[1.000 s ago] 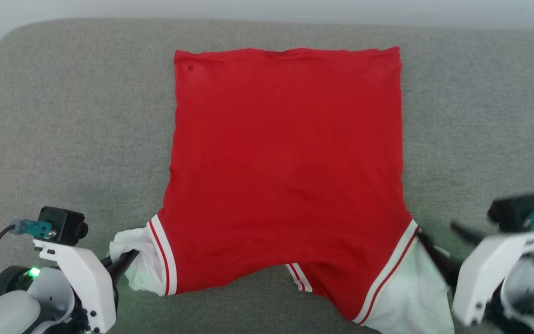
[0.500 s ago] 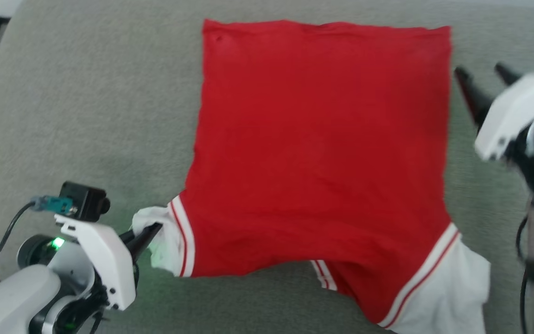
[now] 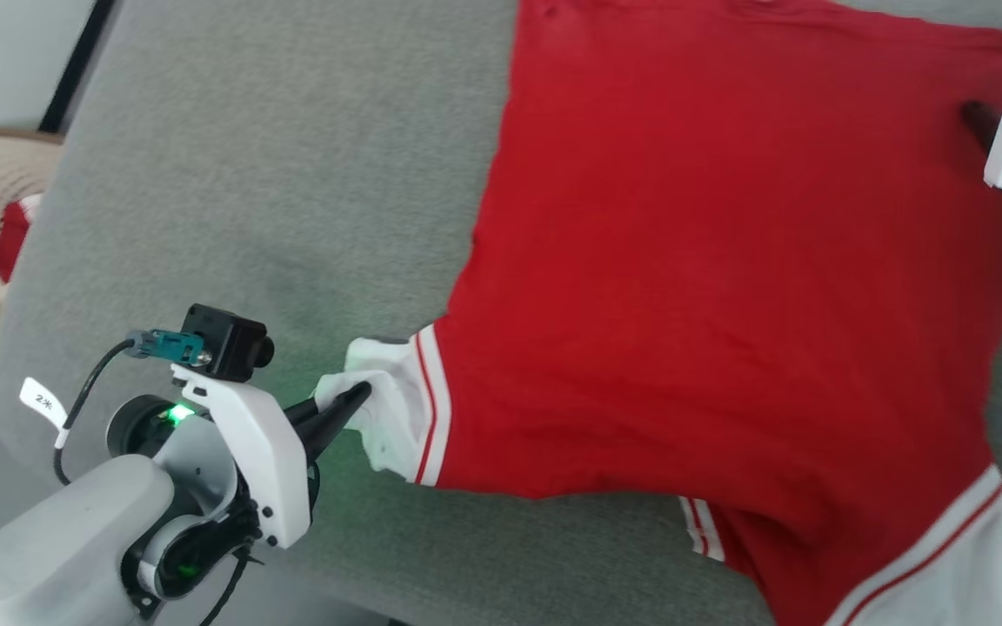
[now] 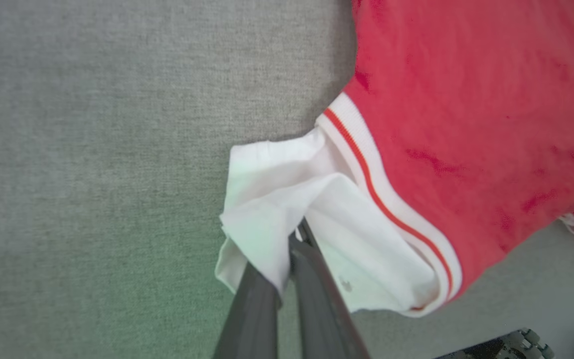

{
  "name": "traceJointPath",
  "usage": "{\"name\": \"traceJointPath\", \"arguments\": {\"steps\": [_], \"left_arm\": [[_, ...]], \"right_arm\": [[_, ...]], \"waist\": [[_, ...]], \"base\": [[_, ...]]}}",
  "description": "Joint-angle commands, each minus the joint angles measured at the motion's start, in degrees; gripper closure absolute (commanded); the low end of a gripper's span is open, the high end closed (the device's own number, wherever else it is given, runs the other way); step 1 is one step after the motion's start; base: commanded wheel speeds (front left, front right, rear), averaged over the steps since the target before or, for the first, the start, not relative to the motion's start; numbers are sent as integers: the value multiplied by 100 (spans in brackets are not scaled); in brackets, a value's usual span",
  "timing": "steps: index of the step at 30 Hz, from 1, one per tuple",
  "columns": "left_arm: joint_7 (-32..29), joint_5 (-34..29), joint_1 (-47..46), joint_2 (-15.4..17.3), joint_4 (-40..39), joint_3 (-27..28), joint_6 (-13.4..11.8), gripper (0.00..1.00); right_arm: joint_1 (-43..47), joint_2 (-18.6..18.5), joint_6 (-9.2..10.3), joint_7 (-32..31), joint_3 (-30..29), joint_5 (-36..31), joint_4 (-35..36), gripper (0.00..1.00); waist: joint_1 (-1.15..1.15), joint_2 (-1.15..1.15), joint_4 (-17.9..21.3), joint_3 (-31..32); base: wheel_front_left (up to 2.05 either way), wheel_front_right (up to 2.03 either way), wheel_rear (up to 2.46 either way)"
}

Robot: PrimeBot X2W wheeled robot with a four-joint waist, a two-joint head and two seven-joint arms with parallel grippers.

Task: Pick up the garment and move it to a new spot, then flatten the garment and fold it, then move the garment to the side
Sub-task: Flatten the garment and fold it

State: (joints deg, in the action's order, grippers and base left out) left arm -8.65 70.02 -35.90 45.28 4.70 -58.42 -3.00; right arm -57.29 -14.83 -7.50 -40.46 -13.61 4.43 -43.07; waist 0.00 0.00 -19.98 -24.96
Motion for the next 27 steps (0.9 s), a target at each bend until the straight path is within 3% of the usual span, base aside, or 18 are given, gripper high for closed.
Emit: {"name": "traceJointPath", "arguments": {"steps": [1, 8, 9, 10, 14, 17, 22, 27], "left_arm": [[-12, -67, -82, -58, 45, -2, 49, 100], [12, -72, -152, -270, 294, -54, 205, 100], [18, -52, -148, -278, 321, -52, 217, 100], [25, -42, -144, -279, 348, -47, 226, 100], [57, -11, -105, -242, 425, -28, 240, 100], [86, -14, -74, -171, 466, 3, 209, 100], [168, 21, 35, 15, 460, 68, 119, 100], [238, 30, 164, 185, 404, 104, 7, 100]], "right_arm": [[-115, -34, 1, -101, -68, -77, -195, 0], [24, -110, 17, -980, -769, -827, -1399, 0], [71, -103, 16, -1084, -802, -951, -1491, 66], [88, -138, 17, -1086, -856, -1099, -1490, 100], [-3, -55, 16, -877, -1012, -1370, -1356, 100], [-133, 116, 13, -787, -796, -1324, -1289, 100], [-129, 331, 2, -430, -5, -830, -999, 100], [421, 348, 2, -304, 955, -82, -309, 100]], "waist": [[0, 0, -187, -113], [0, 0, -402, -155], [0, 0, -399, -148], [0, 0, -385, -140], [0, 0, -244, -45], [0, 0, -59, 68], [0, 0, 359, 285], [0, 0, 774, 517]], "base": [[0, 0, 0], [0, 0, 0], [0, 0, 0], [0, 0, 0], [0, 0, 0], [0, 0, 0], [0, 0, 0], [0, 0, 0]]}}
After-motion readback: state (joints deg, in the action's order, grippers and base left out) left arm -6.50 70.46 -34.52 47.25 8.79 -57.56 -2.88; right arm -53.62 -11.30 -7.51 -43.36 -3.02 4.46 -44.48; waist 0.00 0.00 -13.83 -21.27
